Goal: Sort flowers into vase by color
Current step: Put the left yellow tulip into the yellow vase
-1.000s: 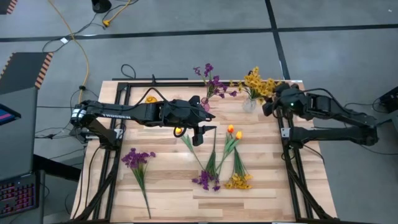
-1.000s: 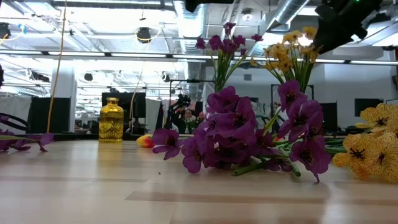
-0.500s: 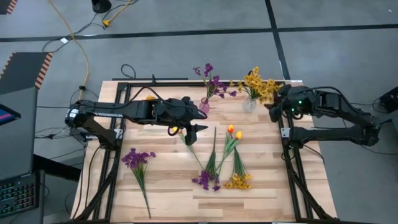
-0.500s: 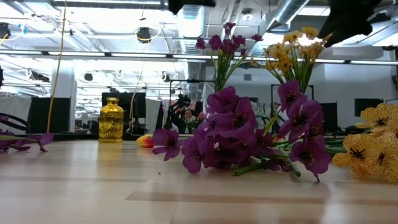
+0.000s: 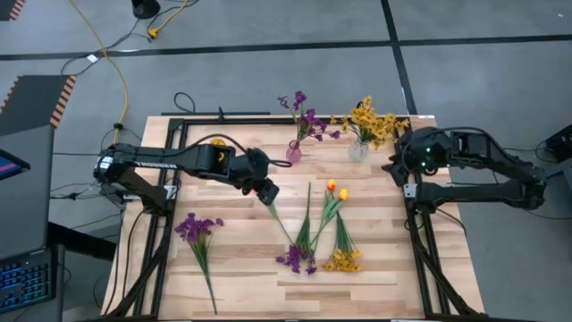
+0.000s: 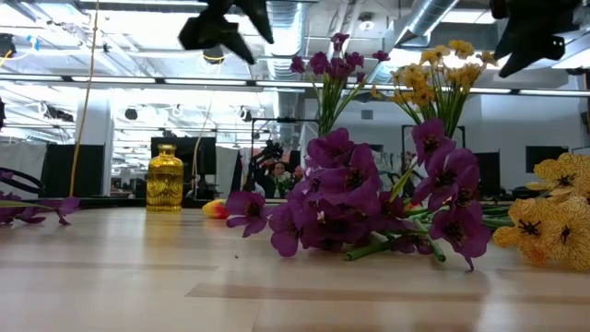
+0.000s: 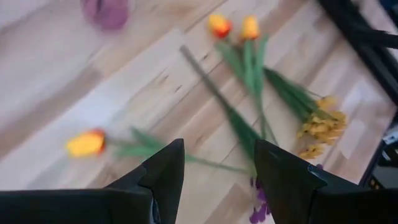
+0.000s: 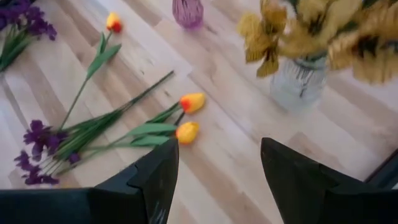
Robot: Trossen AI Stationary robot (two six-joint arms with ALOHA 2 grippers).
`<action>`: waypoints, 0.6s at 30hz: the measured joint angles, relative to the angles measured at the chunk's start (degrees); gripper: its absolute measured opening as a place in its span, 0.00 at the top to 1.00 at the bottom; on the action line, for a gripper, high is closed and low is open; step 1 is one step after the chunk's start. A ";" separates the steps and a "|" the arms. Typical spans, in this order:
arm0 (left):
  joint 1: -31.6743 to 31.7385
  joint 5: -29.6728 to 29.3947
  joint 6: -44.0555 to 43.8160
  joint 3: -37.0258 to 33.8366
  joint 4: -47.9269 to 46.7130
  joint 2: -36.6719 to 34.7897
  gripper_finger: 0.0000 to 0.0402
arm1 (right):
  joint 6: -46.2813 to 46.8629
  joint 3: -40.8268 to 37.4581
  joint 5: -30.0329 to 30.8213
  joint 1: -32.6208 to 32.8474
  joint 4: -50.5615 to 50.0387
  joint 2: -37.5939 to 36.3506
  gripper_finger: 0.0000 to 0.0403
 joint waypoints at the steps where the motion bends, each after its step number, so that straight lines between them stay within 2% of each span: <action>1: 0.00 0.16 -1.76 0.00 -1.13 0.00 0.55 | 0.60 0.00 -0.22 0.00 -0.56 0.00 0.37; 9: -0.25 2.94 -12.03 -5.66 -2.15 0.02 0.55 | 1.98 -0.44 -0.34 0.00 -4.20 -0.02 0.37; 18: -0.37 2.98 -21.60 -17.27 5.81 0.07 0.55 | 1.94 -3.48 -0.25 0.00 -4.42 0.00 0.37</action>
